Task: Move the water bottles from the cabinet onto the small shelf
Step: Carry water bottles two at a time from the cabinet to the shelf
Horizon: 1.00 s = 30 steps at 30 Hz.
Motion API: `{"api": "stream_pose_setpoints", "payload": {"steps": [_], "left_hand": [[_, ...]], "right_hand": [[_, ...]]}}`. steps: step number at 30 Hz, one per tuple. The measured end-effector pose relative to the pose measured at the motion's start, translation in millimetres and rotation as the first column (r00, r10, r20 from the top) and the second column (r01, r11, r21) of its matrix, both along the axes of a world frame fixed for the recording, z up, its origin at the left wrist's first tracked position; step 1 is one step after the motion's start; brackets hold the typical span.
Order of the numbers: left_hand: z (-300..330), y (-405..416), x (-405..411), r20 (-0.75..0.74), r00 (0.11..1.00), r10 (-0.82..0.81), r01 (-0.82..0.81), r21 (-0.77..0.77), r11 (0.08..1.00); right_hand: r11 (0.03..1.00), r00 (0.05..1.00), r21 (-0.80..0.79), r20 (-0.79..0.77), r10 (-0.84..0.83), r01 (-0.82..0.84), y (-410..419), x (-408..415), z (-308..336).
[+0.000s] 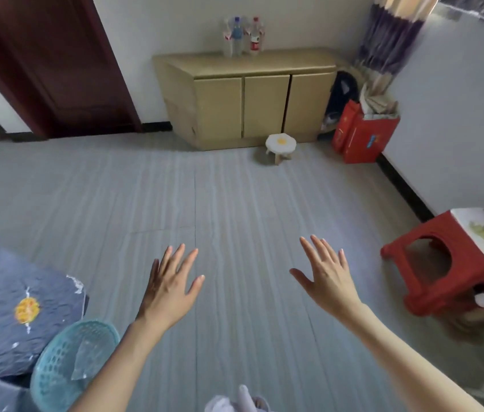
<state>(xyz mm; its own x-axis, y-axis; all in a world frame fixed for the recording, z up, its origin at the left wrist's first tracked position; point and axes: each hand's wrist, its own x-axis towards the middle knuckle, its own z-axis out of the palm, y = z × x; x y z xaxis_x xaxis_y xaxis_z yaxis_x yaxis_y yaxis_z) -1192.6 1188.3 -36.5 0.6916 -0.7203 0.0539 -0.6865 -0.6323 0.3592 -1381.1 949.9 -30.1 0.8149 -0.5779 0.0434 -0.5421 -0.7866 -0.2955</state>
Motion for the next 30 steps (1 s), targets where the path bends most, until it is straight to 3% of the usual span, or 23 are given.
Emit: {"api": "stream_pose_setpoints", "payload": {"steps": [10,19,30], "left_hand": [[-30.6,-125.2,146.0,-0.048,0.994,0.103,-0.102,0.029,0.994],[-10.3,-303.7,343.2,-0.029,0.995,0.097,-0.099,-0.048,0.994],[-18.3,-483.8,489.2,-0.083,0.995,0.051,-0.052,-0.015,0.999]], "right_hand": [[0.993,0.993,0.025,-0.026,0.112,-0.111,-142.7,176.0,-14.9],[0.996,0.997,-0.041,-0.017,0.079,-0.080,-311.5,360.7,9.7],[0.999,0.998,-0.018,-0.051,0.046,-0.047,-495.8,505.0,4.6]]}}
